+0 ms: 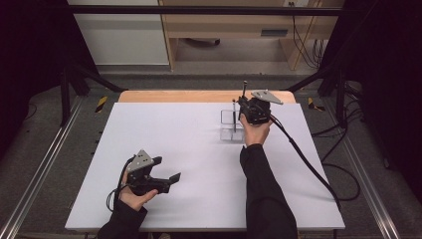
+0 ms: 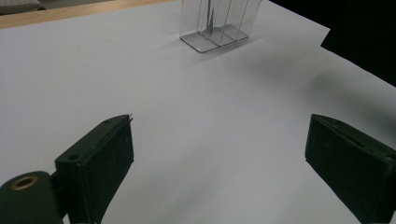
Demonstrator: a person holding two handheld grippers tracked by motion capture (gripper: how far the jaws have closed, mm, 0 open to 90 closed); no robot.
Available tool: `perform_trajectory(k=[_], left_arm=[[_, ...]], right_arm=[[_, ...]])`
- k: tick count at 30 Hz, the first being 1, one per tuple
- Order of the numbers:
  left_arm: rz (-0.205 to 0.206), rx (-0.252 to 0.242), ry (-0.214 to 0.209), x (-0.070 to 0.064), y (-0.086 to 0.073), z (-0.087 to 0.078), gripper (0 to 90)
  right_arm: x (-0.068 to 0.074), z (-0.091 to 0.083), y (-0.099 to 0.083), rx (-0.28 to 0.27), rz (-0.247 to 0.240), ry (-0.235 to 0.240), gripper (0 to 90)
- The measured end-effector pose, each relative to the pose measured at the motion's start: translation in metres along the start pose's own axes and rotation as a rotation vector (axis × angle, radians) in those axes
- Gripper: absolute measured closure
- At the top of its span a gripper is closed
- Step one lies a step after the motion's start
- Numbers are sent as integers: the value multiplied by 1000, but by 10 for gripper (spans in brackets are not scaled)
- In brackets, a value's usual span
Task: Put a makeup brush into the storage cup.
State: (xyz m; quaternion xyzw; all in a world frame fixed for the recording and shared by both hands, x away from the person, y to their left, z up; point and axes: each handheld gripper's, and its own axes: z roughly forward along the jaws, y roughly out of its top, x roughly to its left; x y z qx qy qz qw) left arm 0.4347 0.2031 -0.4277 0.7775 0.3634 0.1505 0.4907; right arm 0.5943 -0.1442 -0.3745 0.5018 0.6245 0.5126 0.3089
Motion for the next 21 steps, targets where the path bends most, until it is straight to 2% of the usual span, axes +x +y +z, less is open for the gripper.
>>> perform_trajectory(k=[21], left_arm=[[3, 3, 2, 0, 0, 0, 72]], right_arm=[[-4, 5, -22, 46, 20, 2, 841]])
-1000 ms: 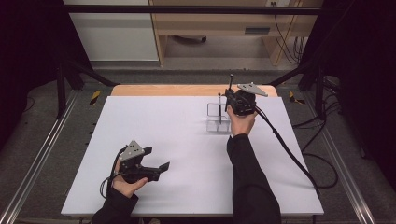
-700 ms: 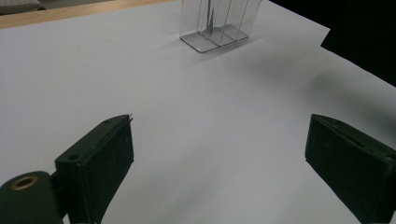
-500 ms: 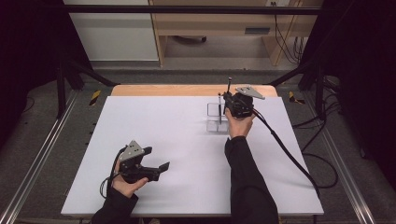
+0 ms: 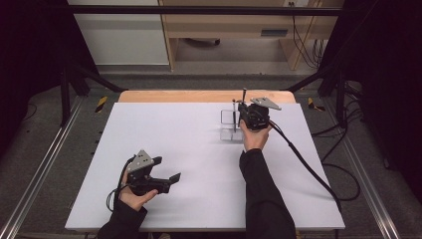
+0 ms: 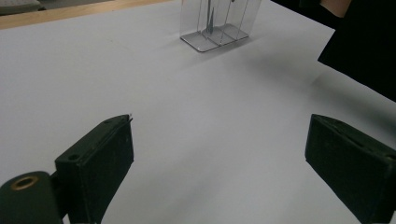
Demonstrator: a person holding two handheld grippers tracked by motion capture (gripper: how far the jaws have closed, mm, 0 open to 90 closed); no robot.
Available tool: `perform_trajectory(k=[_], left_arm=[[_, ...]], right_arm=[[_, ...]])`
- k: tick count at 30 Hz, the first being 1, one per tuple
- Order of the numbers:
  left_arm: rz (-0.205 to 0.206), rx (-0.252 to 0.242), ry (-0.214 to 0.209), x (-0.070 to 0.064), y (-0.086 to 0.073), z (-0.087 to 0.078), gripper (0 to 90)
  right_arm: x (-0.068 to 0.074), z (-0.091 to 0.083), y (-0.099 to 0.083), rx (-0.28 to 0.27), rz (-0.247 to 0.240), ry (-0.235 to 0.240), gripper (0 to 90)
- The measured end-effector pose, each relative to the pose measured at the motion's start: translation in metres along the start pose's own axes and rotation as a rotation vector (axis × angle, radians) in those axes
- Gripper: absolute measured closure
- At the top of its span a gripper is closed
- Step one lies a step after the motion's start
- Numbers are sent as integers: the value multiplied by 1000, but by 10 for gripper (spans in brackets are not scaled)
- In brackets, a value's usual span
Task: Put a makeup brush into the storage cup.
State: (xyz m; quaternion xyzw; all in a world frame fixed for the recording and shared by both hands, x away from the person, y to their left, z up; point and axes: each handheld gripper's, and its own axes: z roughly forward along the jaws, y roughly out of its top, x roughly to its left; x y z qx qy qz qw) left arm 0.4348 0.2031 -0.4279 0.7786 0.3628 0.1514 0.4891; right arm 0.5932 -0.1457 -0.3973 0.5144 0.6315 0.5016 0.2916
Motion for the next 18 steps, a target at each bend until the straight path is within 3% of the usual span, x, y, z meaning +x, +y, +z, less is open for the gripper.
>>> perform_trajectory(k=[18], left_arm=[[2, 1, -1, 0, 0, 0, 72]], right_arm=[[0, 5, -13, 32, 2, -2, 839]])
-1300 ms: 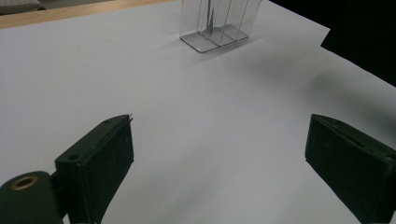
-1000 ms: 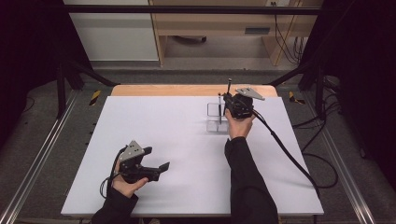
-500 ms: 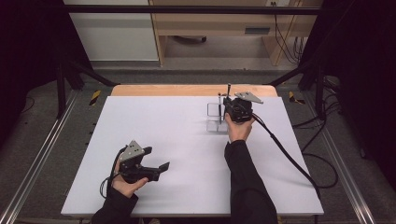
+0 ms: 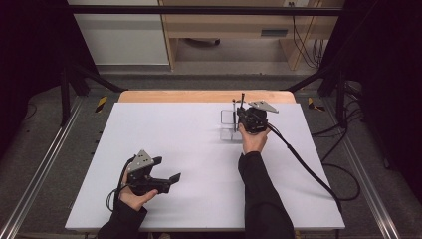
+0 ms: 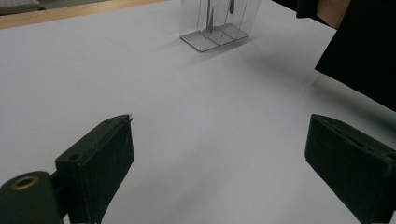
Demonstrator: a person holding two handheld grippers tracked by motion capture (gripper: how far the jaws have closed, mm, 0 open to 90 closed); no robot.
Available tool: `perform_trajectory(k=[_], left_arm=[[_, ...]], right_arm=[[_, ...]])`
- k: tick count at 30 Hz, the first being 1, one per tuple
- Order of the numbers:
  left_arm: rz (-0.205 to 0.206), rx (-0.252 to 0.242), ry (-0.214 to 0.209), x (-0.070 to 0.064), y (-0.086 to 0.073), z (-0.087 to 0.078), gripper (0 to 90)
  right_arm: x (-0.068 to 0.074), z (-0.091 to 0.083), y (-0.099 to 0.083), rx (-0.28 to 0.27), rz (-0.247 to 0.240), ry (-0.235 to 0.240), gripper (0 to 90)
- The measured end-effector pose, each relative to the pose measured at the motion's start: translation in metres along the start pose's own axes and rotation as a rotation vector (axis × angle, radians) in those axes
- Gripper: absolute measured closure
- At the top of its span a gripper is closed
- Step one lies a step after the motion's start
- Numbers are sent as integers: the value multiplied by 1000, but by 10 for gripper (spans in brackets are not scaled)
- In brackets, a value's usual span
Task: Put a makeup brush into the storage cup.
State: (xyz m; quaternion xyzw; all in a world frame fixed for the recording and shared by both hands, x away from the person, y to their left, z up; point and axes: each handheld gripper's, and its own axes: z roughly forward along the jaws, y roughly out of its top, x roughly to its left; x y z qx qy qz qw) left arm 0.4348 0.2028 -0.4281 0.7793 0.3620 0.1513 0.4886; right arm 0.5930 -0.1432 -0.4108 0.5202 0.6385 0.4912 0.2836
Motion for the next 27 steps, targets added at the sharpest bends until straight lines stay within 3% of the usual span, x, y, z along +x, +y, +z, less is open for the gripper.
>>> perform_trajectory(k=[11, 17, 27], left_arm=[[3, 5, 1, 0, 0, 1, 73], [3, 4, 3, 0, 0, 0, 73], [-1, 3, 5, 0, 0, 0, 73]], right_arm=[[-2, -2, -7, 31, -3, 3, 834], [0, -8, -6, 43, 3, 21, 733], [3, -27, -6, 14, -7, 53, 592]])
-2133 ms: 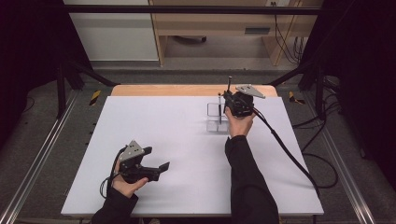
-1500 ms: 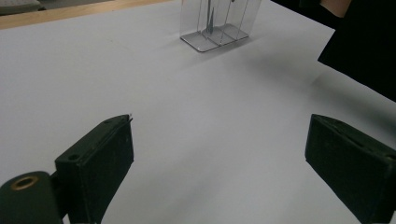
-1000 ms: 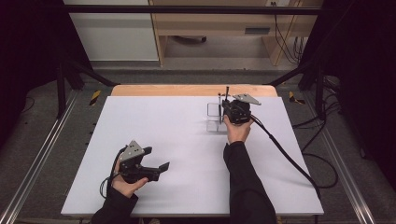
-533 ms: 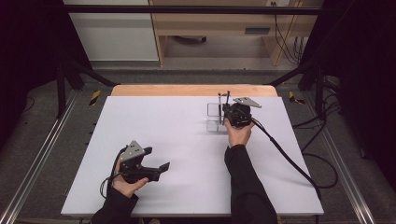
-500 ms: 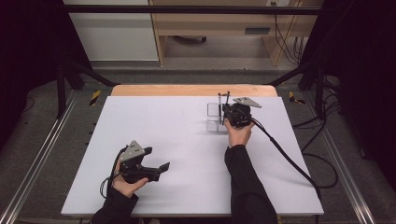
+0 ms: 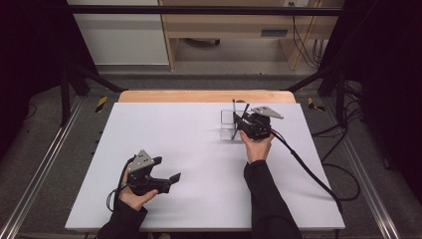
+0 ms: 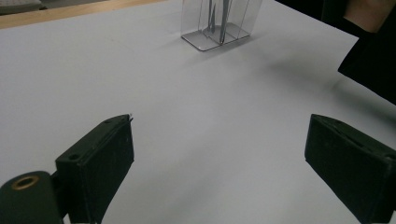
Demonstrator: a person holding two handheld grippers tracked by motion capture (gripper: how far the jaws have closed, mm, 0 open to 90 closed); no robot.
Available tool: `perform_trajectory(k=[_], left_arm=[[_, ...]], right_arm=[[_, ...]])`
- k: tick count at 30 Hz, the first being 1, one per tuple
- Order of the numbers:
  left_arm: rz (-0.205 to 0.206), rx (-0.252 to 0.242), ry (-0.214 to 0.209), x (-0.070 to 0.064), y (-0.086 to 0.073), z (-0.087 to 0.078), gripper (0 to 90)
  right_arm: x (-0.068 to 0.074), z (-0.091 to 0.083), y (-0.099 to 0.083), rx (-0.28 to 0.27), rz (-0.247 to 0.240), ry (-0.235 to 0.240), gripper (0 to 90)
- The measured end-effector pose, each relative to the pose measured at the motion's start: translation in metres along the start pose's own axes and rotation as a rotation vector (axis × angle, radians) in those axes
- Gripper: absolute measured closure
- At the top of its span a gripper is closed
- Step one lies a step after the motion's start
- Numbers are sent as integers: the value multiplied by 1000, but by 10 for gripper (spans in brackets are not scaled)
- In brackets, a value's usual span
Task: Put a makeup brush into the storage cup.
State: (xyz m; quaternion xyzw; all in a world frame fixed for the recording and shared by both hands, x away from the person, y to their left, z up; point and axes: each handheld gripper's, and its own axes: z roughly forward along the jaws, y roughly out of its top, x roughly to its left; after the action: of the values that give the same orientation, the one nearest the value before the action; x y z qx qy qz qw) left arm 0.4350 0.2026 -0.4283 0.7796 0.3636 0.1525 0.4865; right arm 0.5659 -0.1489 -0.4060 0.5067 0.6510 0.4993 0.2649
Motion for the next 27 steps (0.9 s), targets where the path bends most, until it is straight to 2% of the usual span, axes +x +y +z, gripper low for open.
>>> perform_trajectory(k=[14, 19, 27], left_arm=[[4, 2, 6, 0, 0, 0, 72], [5, 0, 10, 1, 0, -1, 70], [1, 1, 14, 2, 0, -1, 66]], right_arm=[[3, -30, 2, -2, -34, 64, 298], [7, -43, 0, -2, -67, 86, 236], [12, -63, -5, 8, -87, 143, 152]])
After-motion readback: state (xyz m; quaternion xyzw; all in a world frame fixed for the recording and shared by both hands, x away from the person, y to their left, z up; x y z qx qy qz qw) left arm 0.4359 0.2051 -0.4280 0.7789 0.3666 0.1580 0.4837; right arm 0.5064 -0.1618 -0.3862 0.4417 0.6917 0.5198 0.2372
